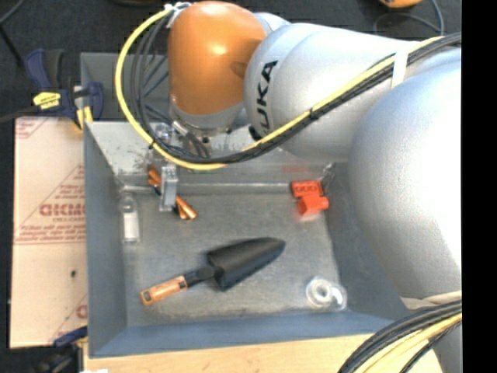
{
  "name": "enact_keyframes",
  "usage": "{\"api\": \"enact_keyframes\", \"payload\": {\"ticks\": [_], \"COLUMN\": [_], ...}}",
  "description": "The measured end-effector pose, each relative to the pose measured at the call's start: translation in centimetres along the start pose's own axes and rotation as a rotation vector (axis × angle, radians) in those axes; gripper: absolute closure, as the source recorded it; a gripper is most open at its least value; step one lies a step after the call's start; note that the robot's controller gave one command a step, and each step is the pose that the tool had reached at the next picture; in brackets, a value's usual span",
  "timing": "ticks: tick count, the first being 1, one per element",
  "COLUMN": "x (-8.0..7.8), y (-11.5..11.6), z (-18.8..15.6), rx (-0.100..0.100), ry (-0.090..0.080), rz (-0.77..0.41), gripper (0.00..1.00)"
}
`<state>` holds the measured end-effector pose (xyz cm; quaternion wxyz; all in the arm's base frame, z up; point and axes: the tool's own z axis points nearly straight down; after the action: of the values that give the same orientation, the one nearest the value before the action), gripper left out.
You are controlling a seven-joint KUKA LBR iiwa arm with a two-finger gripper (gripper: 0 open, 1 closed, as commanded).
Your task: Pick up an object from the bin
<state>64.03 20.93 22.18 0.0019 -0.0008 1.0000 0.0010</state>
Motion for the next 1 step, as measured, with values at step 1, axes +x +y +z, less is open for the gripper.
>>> {"api": "enact_keyframes", "payload": {"ticks": [1], "x": [4.82], "y": [-4.64], "z": [6.81], "rx": [0.001], "ry": [-0.001], "rz": [-0.058], "gripper": [0.00]}}
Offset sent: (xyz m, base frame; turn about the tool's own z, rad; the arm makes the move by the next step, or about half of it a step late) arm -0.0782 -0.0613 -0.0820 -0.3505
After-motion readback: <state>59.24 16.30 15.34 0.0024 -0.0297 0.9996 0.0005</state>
